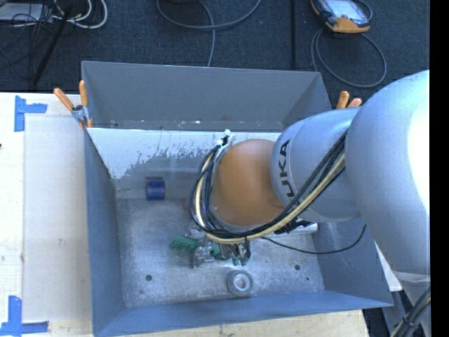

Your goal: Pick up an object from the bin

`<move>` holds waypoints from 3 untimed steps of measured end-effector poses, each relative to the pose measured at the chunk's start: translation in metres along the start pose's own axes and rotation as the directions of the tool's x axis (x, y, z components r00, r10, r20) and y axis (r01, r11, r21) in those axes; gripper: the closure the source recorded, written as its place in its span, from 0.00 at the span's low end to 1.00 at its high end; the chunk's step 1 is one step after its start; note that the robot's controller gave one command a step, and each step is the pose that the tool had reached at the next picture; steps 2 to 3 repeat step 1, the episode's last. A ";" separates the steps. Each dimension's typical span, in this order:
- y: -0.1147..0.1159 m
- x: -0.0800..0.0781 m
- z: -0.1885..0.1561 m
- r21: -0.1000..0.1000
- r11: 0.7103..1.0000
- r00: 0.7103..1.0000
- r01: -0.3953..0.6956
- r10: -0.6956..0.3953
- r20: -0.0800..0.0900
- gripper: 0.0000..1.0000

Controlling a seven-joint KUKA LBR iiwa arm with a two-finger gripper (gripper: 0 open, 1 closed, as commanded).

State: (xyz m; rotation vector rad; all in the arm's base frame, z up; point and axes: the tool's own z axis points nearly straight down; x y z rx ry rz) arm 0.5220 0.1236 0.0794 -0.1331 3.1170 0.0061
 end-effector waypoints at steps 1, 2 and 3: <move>0.022 0.004 -0.152 0.001 0.999 0.999 0.038 -0.038 -0.014 1.00; 0.022 0.004 -0.152 0.001 0.999 0.999 0.038 -0.038 -0.014 1.00; 0.022 0.004 -0.152 0.001 0.999 0.999 0.038 -0.038 -0.014 1.00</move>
Offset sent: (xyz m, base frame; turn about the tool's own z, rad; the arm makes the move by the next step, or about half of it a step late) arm -0.0107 0.0201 0.1478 -0.0429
